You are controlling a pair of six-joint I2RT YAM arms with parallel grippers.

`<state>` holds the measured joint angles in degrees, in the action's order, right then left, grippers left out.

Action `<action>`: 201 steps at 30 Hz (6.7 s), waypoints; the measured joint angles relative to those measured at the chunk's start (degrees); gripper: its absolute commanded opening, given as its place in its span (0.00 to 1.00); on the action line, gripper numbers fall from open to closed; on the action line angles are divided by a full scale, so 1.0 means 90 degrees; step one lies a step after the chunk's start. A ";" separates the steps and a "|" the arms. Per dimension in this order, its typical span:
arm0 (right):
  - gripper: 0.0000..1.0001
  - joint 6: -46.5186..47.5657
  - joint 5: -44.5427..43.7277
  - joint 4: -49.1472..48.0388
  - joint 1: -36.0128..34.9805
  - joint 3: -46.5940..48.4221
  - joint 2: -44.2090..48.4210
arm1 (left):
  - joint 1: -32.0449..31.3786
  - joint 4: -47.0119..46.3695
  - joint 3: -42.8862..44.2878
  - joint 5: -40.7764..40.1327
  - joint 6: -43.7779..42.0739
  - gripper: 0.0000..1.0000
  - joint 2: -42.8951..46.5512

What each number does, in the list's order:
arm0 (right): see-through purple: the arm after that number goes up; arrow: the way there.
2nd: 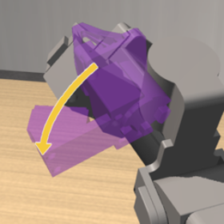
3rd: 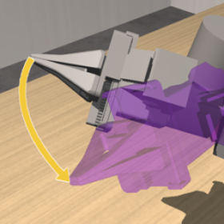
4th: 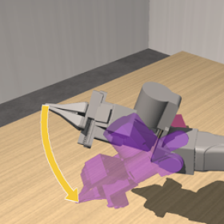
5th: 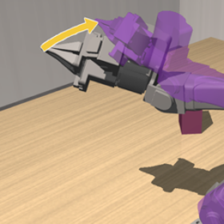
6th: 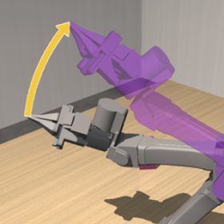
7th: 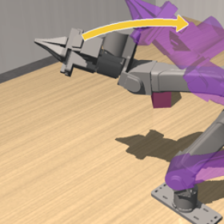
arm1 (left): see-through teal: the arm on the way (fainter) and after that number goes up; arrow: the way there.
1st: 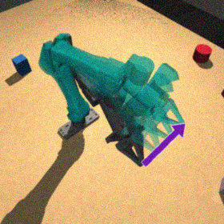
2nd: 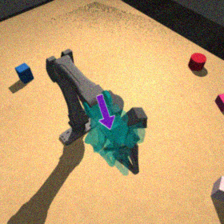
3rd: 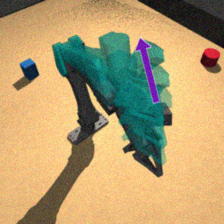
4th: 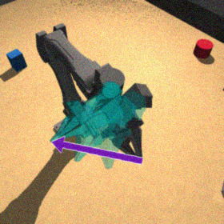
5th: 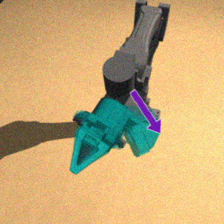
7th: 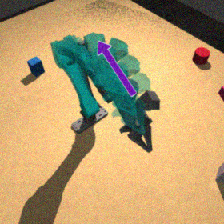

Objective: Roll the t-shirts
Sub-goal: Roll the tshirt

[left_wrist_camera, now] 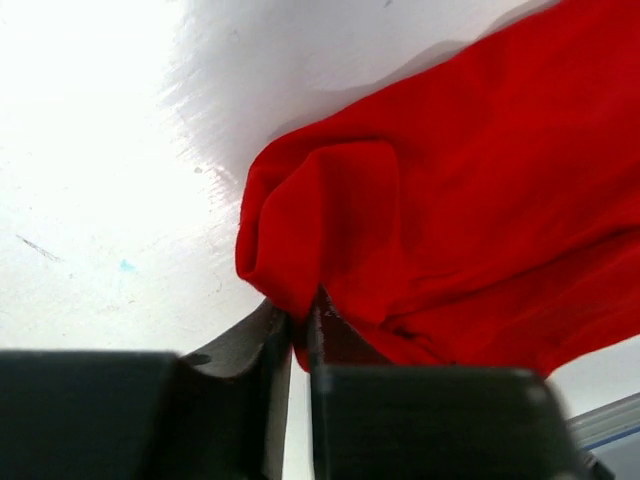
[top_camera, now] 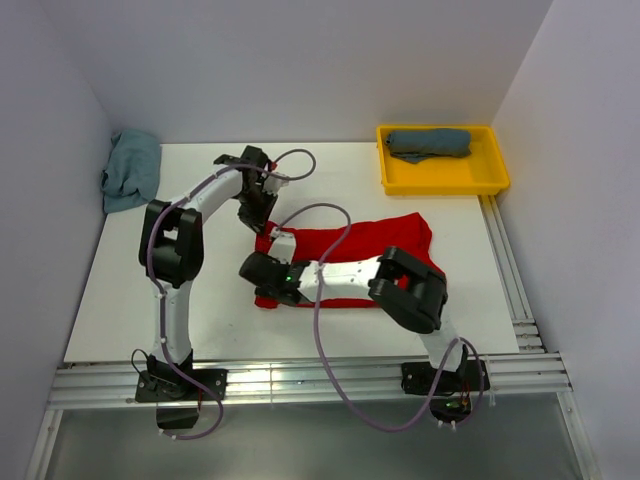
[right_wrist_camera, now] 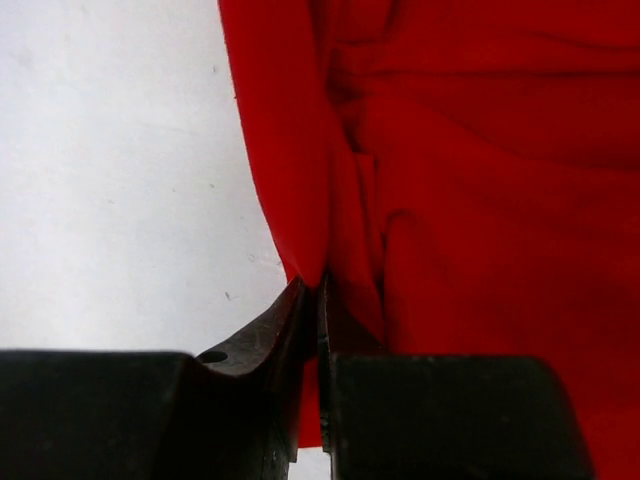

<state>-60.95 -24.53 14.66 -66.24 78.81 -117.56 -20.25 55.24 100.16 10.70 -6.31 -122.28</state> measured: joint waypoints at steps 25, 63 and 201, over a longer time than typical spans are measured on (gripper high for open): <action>0.04 -0.3155 0.2385 -0.9020 0.1078 -0.4420 -0.0284 | 0.1817 0.0051 -0.0454 0.2856 -0.0755 0.63 0.0814; 0.00 -0.3402 0.2331 -0.8097 0.1134 -0.4697 0.0136 | 0.1100 -0.1404 -0.1841 0.3378 0.0274 0.26 0.0153; 0.27 0.1105 -0.2395 0.2271 -0.0068 0.2667 -0.1756 | 0.0415 -0.0665 -0.0784 0.1440 0.0656 0.18 -0.0051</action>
<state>-51.00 -46.09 35.09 -66.85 102.80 -133.36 -16.51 49.25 93.10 23.66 -0.40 -122.74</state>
